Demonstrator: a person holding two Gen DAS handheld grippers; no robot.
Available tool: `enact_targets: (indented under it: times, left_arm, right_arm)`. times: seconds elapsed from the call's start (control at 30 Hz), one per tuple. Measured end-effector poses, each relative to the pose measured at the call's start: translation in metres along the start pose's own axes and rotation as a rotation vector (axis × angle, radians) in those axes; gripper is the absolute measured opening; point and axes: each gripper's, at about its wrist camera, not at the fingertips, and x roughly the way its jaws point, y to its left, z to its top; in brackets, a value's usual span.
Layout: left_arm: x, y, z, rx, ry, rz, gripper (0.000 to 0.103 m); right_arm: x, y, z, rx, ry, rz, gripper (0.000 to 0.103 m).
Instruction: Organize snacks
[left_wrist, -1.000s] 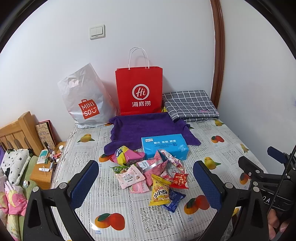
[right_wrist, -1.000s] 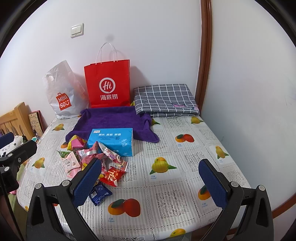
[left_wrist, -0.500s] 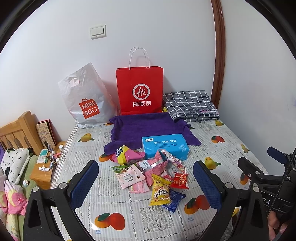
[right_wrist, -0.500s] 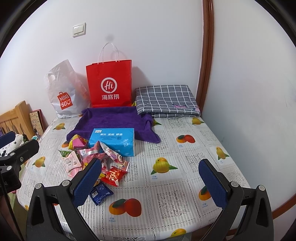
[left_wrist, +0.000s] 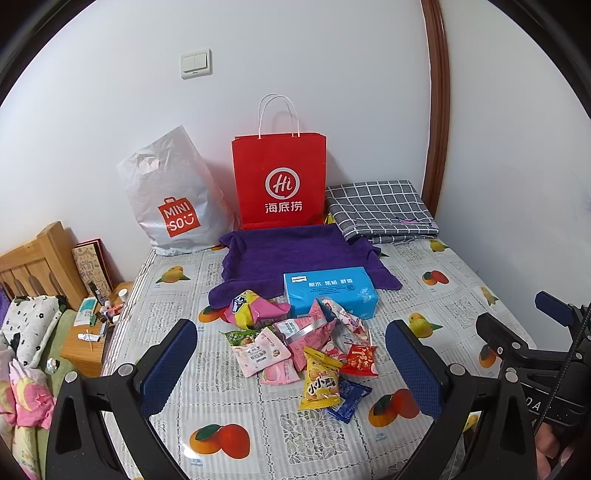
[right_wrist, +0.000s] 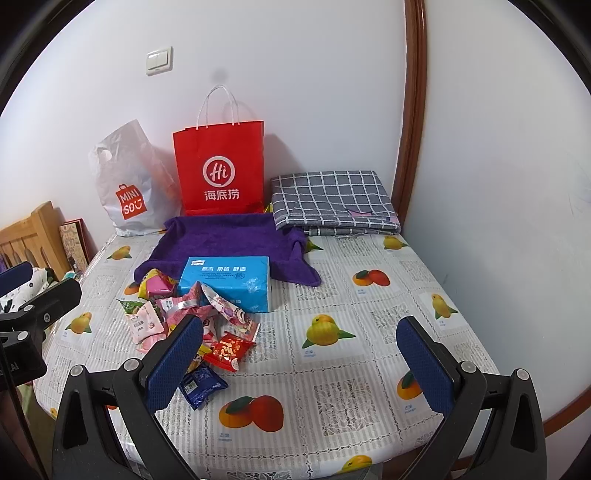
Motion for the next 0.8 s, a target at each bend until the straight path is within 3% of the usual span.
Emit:
enact_targets:
  times: [0.47, 0.8]
  left_arm:
    - [0.003, 0.001, -0.004, -0.001, 0.000, -0.003, 0.103]
    - [0.035, 0.021, -0.021, -0.045, 0.066, 0.011, 0.103]
  right_arm:
    - [-0.003, 0.003, 0.000, 0.004, -0.025, 0.021, 0.103]
    - [0.022, 0.011, -0.006, -0.006, -0.004, 0.070, 0.103]
